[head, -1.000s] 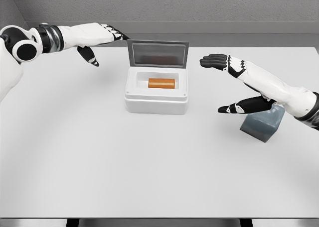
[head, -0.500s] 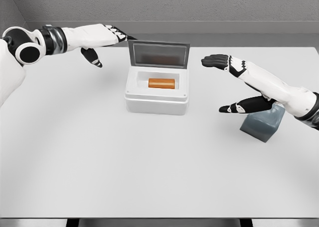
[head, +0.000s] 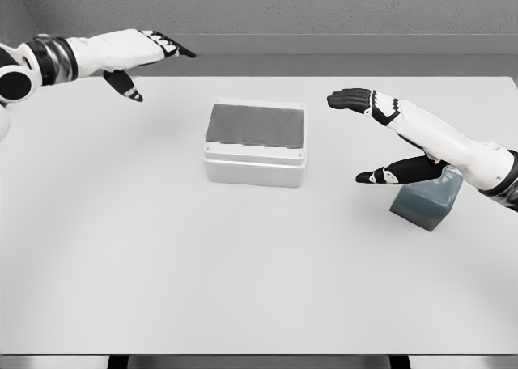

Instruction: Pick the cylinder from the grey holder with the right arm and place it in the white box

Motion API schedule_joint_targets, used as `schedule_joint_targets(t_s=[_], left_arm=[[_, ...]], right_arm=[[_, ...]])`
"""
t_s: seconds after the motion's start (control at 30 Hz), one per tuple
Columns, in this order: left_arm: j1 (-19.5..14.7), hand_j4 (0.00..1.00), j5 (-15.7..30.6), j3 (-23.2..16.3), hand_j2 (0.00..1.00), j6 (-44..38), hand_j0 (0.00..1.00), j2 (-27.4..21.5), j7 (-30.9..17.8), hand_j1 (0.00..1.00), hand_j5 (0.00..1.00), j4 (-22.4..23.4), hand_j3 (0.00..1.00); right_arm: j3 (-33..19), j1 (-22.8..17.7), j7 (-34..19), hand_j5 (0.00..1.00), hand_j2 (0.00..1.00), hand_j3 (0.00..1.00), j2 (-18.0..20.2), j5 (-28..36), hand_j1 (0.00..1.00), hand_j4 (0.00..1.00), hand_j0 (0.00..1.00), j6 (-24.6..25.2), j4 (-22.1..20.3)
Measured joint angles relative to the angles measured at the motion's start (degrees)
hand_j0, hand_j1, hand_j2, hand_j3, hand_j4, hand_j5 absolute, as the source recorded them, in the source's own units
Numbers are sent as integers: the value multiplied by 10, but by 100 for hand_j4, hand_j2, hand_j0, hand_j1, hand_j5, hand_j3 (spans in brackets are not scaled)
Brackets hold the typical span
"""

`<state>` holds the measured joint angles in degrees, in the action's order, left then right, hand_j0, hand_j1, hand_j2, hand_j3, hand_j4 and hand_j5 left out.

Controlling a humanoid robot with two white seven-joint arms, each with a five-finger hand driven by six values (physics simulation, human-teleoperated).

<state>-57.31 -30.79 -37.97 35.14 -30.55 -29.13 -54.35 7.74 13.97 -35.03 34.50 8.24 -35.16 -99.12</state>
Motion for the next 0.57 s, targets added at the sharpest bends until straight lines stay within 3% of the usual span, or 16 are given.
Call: schedule_joint_targets(t_s=[0.2, 0.57], left_arm=[[33, 100, -5, 3, 100, 0, 100, -15, -20, 100, 100, 0, 100], [33, 100, -4, 3, 100, 0, 100, -29, -56, 100, 100, -1, 100]], right_arm=[[0, 0, 0, 100, 100, 100, 0, 0, 100, 100, 100, 0, 0], [0, 0, 0, 100, 100, 100, 0, 0, 100, 100, 100, 0, 0]])
